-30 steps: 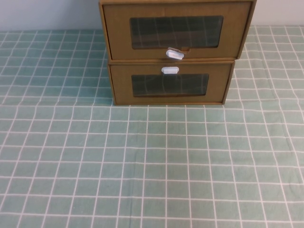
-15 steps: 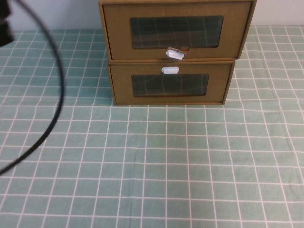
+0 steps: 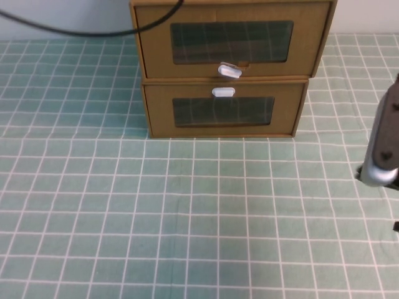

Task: Open the shoe box
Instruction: 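Pull the top drawer of the cardboard box fully open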

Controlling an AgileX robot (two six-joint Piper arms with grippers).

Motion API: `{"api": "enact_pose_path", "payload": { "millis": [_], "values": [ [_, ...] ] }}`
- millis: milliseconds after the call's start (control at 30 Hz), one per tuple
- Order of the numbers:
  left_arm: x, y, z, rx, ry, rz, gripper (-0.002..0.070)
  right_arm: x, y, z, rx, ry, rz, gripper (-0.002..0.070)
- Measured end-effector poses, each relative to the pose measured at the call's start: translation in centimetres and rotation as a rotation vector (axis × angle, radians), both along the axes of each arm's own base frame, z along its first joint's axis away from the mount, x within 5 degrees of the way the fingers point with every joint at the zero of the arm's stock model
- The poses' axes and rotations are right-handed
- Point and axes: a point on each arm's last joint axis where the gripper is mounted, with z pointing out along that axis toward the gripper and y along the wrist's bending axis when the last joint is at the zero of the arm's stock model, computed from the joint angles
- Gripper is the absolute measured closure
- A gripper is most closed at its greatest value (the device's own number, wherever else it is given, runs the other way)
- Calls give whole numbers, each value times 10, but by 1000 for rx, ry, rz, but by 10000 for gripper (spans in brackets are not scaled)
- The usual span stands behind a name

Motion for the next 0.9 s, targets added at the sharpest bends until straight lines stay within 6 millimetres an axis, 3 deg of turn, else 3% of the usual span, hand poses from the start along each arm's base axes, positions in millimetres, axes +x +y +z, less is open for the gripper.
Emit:
{"api": "enact_pose_path", "payload": {
  "millis": [67,200,333,367,500,633,800,900],
  "values": [
    [20,-15,-2,-38,-22,-31,680,13,-7,-15,-155,14,-46,689],
    [55,-46,-37,-79,32,-63,680,43,-30,-31,-450,-30,-259,690],
    [77,-69,-79,-109,112,-85,680,67,-34,-11,-466,-210,-404,690],
    [78,-71,-80,-132,115,-86,680,71,-30,-3,-434,-272,-402,690],
    [81,-72,-83,-159,154,-59,680,82,-2,19,-411,-558,-231,690],
    [82,-72,-83,-161,168,-39,680,87,40,21,-438,-778,-48,689],
    [82,-72,-82,-154,167,-28,680,90,98,-14,-412,-810,13,689],
    [80,-70,-78,-121,144,-4,680,91,118,-42,-422,-764,-45,690]
  ]
}}
